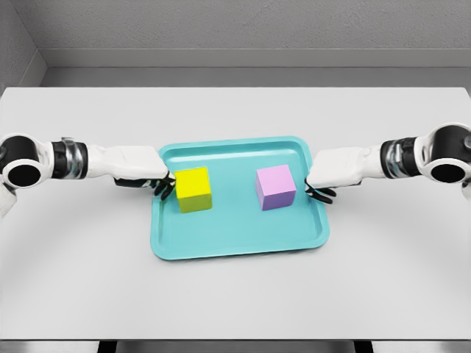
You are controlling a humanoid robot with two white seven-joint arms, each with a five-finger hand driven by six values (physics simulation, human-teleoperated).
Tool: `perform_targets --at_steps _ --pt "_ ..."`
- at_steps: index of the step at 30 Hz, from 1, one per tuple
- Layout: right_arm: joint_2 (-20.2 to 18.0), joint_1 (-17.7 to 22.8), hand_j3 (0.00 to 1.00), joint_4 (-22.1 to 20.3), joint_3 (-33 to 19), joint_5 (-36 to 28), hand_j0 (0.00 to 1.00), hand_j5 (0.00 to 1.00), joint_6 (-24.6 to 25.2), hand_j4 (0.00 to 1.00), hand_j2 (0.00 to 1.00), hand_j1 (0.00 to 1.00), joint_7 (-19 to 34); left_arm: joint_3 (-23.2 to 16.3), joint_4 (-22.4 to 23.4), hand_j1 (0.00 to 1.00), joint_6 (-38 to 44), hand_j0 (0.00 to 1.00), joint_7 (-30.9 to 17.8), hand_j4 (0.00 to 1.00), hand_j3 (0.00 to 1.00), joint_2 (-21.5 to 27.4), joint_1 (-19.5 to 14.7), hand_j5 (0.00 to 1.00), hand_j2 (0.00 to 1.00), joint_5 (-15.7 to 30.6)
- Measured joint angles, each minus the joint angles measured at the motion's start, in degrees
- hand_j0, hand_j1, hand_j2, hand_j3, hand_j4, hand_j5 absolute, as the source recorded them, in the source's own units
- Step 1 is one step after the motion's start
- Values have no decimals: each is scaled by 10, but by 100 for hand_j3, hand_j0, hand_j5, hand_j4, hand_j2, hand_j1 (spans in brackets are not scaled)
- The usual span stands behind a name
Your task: Push two cubes
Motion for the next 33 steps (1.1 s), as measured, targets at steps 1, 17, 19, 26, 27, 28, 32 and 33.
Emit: perform_targets --at_steps 1,17,19,26,27,28,32,33 --pt "3 0 9 4 2 1 9 9 0 9 9 9 0 0 0 26 1 26 0 26 26 -3 0 26 26 -2" --pt "43 -18 9 8 44 9 9 9 0 9 9 9 0 0 21 26 3 26 2 26 26 -42 -13 26 26 -46" --pt "45 -21 9 3 46 9 9 9 0 9 9 9 0 0 21 26 2 26 2 26 26 -45 -14 26 26 -53" --pt "46 -21 9 32 44 -2 9 9 2 9 9 9 0 4 33 26 0 26 2 26 26 -50 -35 26 26 -63" --pt "46 -21 9 34 45 -3 9 9 3 9 9 9 0 12 48 26 -1 26 2 26 26 -49 -36 26 26 -63" --pt "47 -20 9 35 46 -2 9 9 3 9 9 9 -2 25 65 26 -2 26 2 26 26 -48 -37 26 26 -64" --pt "50 -21 9 35 57 16 9 9 4 9 9 9 -7 71 116 26 -2 26 2 26 26 -41 -40 26 26 -66" --pt "52 -21 9 35 58 20 9 9 4 9 9 9 -7 77 122 26 -3 26 1 26 26 -39 -40 26 26 -66"
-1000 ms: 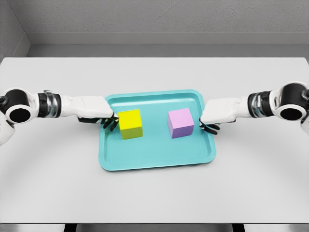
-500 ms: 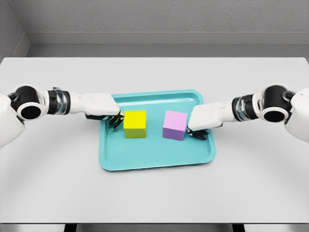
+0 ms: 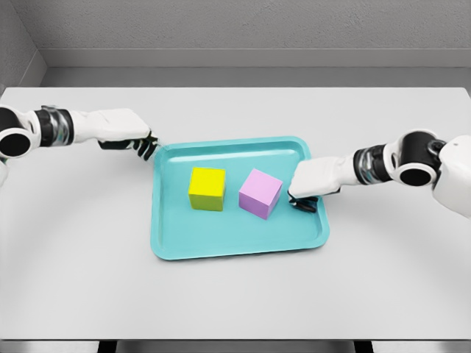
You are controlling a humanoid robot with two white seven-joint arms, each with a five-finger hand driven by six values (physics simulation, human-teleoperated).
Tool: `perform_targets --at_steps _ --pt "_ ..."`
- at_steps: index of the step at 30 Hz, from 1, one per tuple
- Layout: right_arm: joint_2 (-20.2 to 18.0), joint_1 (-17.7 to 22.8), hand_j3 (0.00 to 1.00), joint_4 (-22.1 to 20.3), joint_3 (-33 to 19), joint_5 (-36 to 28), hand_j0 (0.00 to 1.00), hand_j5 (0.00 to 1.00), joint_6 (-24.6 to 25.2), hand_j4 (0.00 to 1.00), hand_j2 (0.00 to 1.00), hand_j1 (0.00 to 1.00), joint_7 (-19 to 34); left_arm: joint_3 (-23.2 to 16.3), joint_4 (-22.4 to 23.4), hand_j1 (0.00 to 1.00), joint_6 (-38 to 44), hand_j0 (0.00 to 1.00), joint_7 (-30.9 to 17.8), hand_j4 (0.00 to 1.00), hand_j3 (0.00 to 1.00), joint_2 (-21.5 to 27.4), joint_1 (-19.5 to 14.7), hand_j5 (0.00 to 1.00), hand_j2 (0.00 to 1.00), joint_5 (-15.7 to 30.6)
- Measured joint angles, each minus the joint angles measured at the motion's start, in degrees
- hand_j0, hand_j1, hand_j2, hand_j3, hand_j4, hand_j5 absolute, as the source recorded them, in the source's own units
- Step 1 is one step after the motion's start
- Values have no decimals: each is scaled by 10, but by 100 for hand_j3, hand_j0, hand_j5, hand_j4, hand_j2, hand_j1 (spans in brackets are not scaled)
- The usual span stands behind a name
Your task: Push two cubes
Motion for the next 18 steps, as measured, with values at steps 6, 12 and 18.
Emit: perform_targets --at_steps 6,12,18 --pt "13 -8 9 0 5 -6 9 9 -3 9 9 9 6 11 12 26 0 26 0 26 26 5 0 26 26 0" --pt "28 -9 9 3 6 -8 9 9 -4 9 9 9 7 12 13 26 0 26 0 26 26 4 0 26 26 1" --pt "34 -17 9 4 5 -8 9 9 -4 9 9 9 7 12 13 26 0 26 0 26 26 4 0 26 26 1"
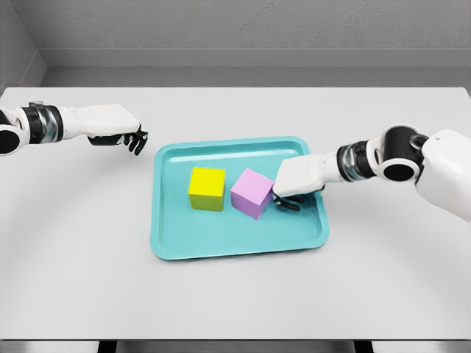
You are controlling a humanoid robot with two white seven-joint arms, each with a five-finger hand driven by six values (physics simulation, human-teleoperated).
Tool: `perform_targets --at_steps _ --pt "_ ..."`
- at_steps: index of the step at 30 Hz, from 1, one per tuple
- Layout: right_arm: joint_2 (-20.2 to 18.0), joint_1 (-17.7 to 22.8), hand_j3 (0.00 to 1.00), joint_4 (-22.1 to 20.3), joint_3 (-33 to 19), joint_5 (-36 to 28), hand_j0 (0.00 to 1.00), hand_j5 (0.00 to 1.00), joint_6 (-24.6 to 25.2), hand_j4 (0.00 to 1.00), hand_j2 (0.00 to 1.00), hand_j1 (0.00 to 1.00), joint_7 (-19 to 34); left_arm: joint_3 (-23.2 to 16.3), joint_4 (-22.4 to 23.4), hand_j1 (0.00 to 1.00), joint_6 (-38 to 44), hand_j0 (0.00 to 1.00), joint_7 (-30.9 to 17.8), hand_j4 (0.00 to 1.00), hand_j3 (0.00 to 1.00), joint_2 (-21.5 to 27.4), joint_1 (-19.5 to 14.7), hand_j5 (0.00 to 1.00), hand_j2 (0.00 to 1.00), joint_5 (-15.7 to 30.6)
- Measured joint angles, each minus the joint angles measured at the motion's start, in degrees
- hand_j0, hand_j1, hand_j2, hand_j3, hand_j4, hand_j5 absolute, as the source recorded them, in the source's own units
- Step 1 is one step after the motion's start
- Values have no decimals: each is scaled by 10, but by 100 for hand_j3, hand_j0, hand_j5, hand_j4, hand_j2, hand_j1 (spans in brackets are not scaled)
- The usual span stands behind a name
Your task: Push two cubes
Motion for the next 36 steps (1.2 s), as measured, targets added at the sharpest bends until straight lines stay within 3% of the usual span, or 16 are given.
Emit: perform_targets --at_steps 25,26,28,31,32,35,36 --pt "41 -18 9 21 -10 8 9 9 0 9 9 9 0 -2 -1 26 0 26 0 26 26 -1 0 26 26 0" --pt "41 -20 15 21 -12 8 15 15 0 15 15 15 0 -2 -1 26 0 26 0 26 26 -1 0 26 26 0" --pt "35 -21 16 22 -20 8 16 16 0 16 16 16 0 -2 -1 26 0 26 0 26 26 -1 0 26 26 0" --pt "-16 -11 37 22 -79 5 37 37 0 37 37 37 0 -2 -1 27 0 27 0 27 27 -1 0 27 27 0" --pt "-42 3 100 27 -119 -2 100 100 -1 100 100 100 0 -1 0 28 0 28 0 28 28 -1 0 28 28 -1" --pt "-96 34 100 76 -209 -80 100 100 0 100 100 100 0 4 5 44 0 44 0 44 44 1 0 44 44 2" --pt "-105 40 100 85 -222 -96 100 100 0 100 100 100 0 10 13 63 0 63 0 63 63 1 1 63 63 3"
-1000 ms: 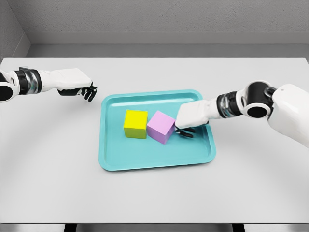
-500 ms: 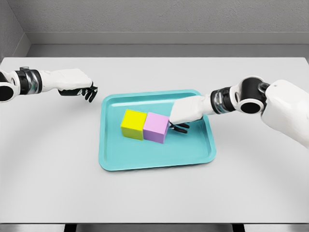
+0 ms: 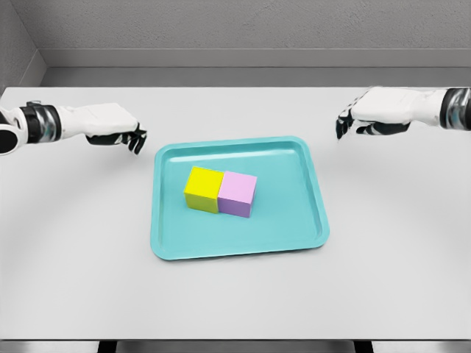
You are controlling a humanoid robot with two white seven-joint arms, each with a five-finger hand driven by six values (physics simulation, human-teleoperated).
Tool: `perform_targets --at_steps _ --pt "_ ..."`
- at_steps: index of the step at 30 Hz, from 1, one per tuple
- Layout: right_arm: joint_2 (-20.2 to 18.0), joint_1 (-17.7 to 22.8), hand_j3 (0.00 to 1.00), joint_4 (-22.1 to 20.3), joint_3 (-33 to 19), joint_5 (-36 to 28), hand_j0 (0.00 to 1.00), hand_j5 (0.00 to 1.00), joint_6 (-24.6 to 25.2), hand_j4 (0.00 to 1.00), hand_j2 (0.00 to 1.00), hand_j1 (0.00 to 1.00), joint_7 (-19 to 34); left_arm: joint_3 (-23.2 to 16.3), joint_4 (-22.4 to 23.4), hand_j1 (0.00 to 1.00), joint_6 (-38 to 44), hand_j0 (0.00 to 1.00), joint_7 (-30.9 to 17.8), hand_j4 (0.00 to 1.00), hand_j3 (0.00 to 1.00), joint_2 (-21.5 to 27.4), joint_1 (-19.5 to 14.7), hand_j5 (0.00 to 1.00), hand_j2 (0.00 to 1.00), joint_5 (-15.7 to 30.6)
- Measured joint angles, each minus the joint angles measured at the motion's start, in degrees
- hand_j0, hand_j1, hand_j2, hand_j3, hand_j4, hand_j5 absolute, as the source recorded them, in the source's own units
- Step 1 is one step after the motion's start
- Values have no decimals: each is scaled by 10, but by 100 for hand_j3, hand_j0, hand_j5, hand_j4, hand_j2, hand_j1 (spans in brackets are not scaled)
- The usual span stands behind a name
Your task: Push two cubes
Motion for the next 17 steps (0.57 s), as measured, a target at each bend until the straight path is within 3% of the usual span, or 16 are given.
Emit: perform_targets --at_steps 1,2,3,8,17 --pt "-6 -4 100 7 -3 -12 100 100 0 100 100 100 0 8 14 85 0 85 0 85 85 0 0 85 85 2" --pt "-11 -4 100 11 -2 -21 100 100 0 100 100 100 0 15 31 97 0 97 0 97 97 0 0 97 97 7" --pt "-14 -4 100 15 -1 -28 100 100 0 100 100 100 0 22 46 100 0 100 0 100 100 1 1 100 100 12" --pt "-21 -7 100 22 15 -41 100 100 0 100 100 100 0 36 89 100 0 100 0 100 100 2 2 100 100 24" --pt "-23 -11 100 24 22 -44 100 100 0 100 100 100 0 40 100 100 0 100 0 100 100 2 2 100 100 27"
